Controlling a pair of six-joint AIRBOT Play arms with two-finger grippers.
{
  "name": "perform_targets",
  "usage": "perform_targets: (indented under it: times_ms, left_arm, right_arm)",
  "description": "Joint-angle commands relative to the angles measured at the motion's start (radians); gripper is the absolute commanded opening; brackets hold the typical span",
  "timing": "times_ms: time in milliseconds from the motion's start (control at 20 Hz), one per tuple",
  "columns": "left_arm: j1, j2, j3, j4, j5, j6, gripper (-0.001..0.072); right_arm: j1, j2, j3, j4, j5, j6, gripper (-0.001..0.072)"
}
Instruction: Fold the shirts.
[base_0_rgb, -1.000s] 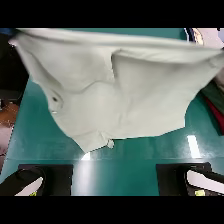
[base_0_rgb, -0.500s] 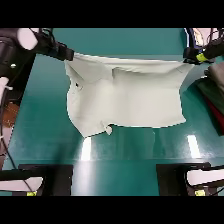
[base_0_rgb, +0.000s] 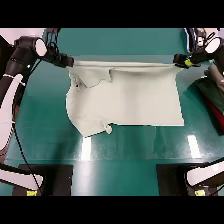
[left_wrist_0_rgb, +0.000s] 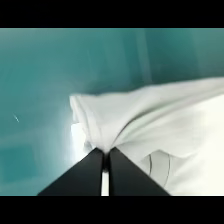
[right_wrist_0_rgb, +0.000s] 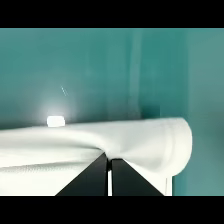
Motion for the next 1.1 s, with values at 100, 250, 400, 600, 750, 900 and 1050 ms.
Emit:
perform_targets:
  times_ms: [100,250,400,600,750,900,1050]
  left_arm:
    - [0.007,-0.01,-0.108,-0.054,-0.14,0.041,0.0028]
    - [0.007,-0.01,-0.152,-0.058,-0.158,0.041,0.0029]
    - [0.007,-0.009,-0.156,-0.061,-0.159,0.04,0.003]
    - [0.008,-0.009,-0.153,-0.061,-0.18,0.04,0.0615]
    - [0.008,-0.001,-0.127,-0.04,-0.272,0.04,0.0613]
    - [0.008,0.034,-0.134,-0.023,-0.401,0.027,0.0612]
    - [0.007,0.137,-0.276,-0.029,-0.4,-0.059,0.0612]
  right_arm:
    - [0.029,-0.027,-0.022,-0.005,0.084,-0.035,0.0012]
    - [0.037,-0.027,-0.08,-0.006,0.091,-0.034,0.0013]
    - [0.037,-0.027,-0.125,-0.004,0.089,-0.035,0.0014]
    - [0.037,-0.026,-0.085,-0.004,0.129,-0.034,0.0272]
    - [0.034,-0.026,0.008,-0.005,0.241,-0.035,0.0348]
    - [0.025,0.008,0.017,-0.003,0.341,-0.06,0.0348]
    - [0.023,0.103,-0.106,-0.003,0.357,-0.063,0.0348]
